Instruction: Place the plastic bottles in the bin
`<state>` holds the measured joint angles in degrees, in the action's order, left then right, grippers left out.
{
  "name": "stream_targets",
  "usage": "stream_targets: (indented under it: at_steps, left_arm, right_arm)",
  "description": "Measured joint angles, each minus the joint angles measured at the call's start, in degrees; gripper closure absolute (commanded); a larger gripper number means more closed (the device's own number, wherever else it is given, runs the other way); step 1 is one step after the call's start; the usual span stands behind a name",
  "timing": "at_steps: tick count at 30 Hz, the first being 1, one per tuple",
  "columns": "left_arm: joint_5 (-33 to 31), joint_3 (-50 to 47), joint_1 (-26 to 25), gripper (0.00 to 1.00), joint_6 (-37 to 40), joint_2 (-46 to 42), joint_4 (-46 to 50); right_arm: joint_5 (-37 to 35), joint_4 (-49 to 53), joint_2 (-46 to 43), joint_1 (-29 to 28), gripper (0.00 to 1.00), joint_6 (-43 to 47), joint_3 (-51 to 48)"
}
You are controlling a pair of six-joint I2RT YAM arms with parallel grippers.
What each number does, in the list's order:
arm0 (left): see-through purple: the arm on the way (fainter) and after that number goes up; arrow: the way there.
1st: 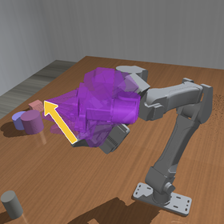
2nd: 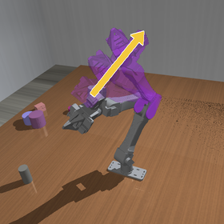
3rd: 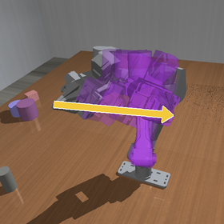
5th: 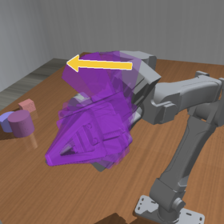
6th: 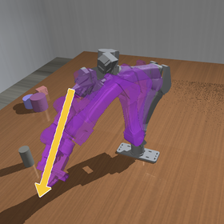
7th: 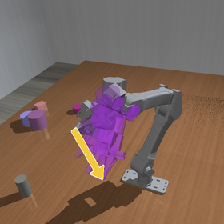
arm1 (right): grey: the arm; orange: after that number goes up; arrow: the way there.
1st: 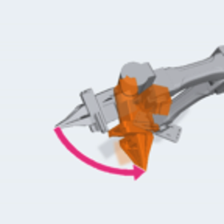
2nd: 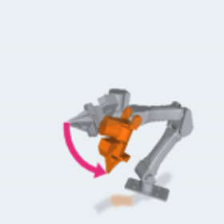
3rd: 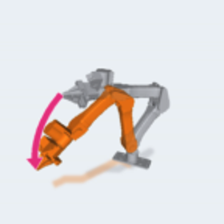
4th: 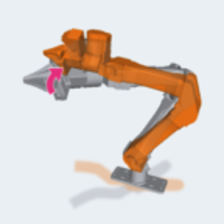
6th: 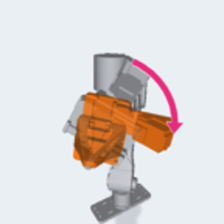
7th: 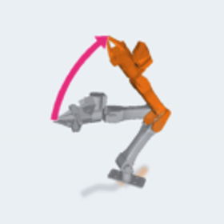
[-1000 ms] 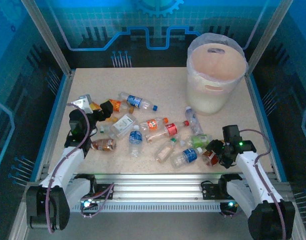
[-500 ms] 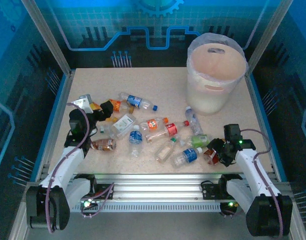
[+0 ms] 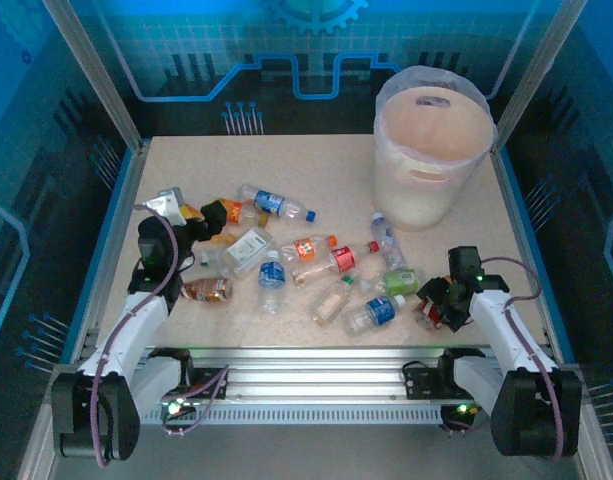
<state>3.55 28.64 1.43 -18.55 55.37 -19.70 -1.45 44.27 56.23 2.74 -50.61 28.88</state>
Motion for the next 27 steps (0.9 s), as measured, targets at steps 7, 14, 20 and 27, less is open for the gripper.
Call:
stream_targets:
  at_steps: [7,14,20,27]
  left_arm:
    - [0.4,0.3,0.0,0.01,0.0,-0.1,0.5]
    - [0.4,0.6,0.0,0.01,0.0,-0.7,1.2]
    - [0.4,0.8,0.0,0.01,-0.3,-0.9,1.3]
    - [0.4,0.9,-0.1,0.01,-1.2,-1.0,1.5]
  right_arm:
    - [-3.8,4.4,-2.6,0.3,0.5,2.4,4.4]
    - [-9.3,9.8,-6.0,-0.2,0.6,6.1,17.8]
    - [-16.7,11.4,-3.7,-9.2,0.64,11.2,37.0]
    - [-21.3,9.8,11.1,-17.9,0.63,20.5,63.9]
